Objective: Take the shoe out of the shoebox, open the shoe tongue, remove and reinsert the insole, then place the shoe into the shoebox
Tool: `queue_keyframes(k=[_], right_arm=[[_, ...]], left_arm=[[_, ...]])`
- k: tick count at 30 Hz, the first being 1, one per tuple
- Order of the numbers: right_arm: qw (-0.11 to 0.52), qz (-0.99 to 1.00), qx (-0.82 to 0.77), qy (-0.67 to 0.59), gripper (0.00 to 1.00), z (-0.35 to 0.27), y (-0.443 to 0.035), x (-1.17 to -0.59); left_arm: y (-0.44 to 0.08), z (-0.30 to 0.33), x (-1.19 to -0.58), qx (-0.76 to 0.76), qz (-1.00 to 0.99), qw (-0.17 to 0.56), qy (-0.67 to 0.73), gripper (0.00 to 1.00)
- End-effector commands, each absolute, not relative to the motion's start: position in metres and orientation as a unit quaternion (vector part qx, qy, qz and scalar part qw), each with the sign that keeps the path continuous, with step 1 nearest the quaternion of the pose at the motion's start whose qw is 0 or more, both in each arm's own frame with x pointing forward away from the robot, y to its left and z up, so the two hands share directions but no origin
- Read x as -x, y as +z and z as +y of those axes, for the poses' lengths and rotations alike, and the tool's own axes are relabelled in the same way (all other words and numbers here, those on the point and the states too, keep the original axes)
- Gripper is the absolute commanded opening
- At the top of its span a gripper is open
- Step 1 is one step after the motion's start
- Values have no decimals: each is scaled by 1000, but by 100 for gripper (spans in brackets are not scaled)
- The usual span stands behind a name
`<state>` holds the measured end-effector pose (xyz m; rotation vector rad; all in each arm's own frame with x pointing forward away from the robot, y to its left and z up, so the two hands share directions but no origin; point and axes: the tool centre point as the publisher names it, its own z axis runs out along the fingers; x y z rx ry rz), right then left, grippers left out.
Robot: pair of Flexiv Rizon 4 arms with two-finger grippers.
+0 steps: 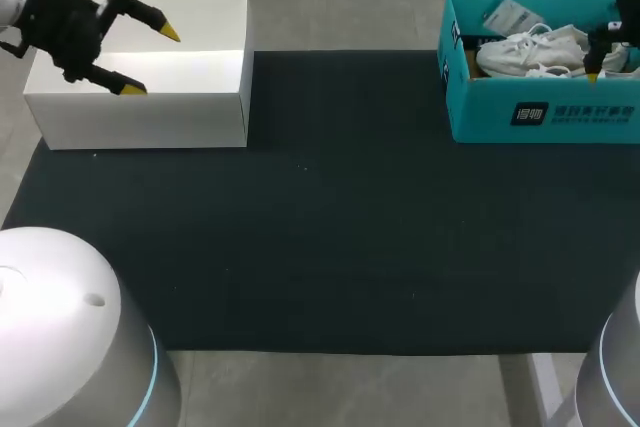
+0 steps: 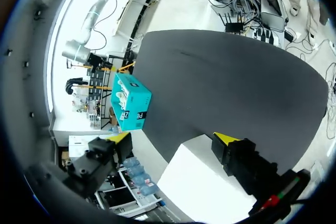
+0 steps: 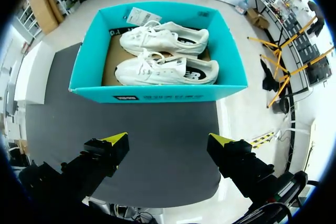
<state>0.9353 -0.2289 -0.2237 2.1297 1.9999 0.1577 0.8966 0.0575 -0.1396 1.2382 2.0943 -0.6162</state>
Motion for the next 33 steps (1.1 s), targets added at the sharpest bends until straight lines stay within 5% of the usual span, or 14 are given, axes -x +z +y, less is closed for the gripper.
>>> queue_keyframes(k=[1, 23, 31, 33], right_arm=[[109, 679, -723, 56, 100, -229, -224, -933], [109, 679, -723, 56, 100, -229, -224, -933], [109, 679, -723, 56, 100, -229, -224, -933], [109, 679, -723, 56, 100, -229, -224, -933]], left_arm=[[-138, 46, -886, -37, 961, 272, -25, 100], [-146, 32, -949, 379, 893, 232, -68, 100], [-146, 32, -949, 379, 893, 232, -68, 100], [-154, 29, -951, 447, 875, 184, -39, 100]])
